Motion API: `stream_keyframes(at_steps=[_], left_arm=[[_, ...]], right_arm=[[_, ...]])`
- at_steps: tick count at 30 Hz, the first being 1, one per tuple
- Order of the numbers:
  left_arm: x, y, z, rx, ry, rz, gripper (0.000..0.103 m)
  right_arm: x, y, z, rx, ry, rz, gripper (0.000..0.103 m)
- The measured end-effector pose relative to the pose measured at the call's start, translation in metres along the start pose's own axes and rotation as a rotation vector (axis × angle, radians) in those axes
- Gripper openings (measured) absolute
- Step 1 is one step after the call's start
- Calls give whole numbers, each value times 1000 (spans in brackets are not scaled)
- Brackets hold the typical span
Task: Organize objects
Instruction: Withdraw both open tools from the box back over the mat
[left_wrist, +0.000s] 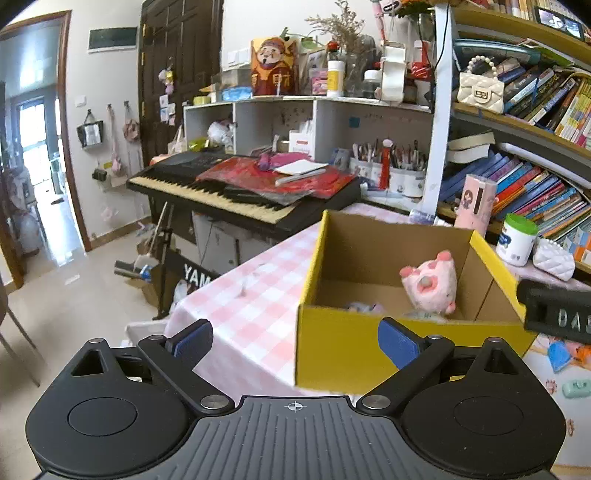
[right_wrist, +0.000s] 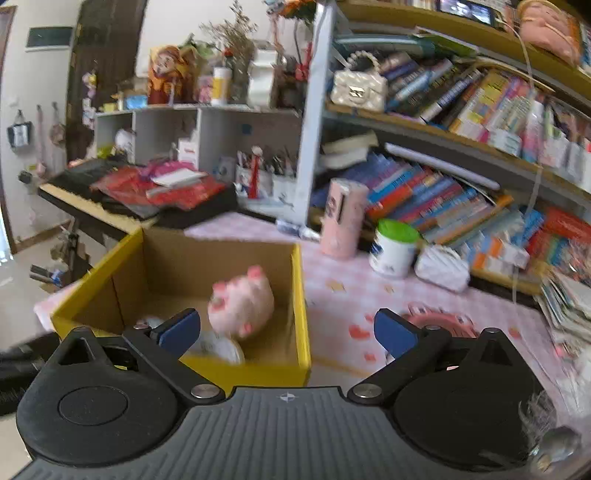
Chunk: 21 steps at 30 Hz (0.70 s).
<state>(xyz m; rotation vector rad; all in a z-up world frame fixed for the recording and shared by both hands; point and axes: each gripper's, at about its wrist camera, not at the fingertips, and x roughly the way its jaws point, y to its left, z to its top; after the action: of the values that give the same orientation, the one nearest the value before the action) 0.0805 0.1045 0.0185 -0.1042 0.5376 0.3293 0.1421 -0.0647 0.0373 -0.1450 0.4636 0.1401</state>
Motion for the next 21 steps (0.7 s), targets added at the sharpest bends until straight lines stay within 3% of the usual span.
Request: stream_keyframes(at_steps=[9,21], left_arm=[[-18,17,-25,25,60,1,99],[-37,34,-51,38,128,4,99]], right_arm=[[-17,21,-42,22,148,-35,103],[-48,43,-68,-10,183,-19,103]])
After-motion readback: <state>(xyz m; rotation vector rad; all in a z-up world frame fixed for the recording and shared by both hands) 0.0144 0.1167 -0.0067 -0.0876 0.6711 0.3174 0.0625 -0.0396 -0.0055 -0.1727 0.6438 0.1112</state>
